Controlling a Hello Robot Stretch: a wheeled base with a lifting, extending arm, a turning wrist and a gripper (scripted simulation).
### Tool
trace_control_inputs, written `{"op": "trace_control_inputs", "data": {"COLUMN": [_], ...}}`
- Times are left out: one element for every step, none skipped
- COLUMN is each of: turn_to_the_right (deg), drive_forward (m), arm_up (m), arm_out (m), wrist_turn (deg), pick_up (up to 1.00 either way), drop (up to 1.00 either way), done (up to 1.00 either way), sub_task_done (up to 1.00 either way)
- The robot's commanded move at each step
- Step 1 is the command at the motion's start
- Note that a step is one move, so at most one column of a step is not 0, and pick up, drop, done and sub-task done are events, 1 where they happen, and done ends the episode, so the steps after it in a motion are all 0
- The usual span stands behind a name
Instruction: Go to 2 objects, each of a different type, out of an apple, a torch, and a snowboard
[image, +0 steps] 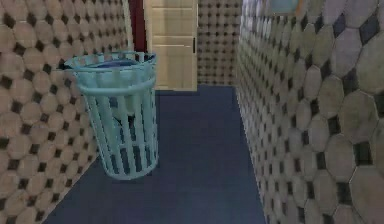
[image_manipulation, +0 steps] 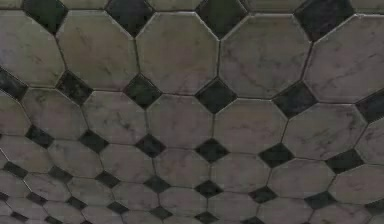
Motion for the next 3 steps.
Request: {"op": "trace_control_inputs", "data": {"turn_to_the_right": [0.0, 0.0, 6.0], "drive_forward": [1.0, 1.0, 0.0], "arm_up": [0.0, 0.0, 0.0], "arm_out": [0.0, 0.0, 0.0], "wrist_turn": [0.0, 0.0, 0.0], "pick_up": [0.0, 0.0, 0.0], "drop": [0.0, 0.0, 0.0], "done": [0.0, 0.0, 0.0], "sub_task_done": [0.0, 0.0, 0.0]}}
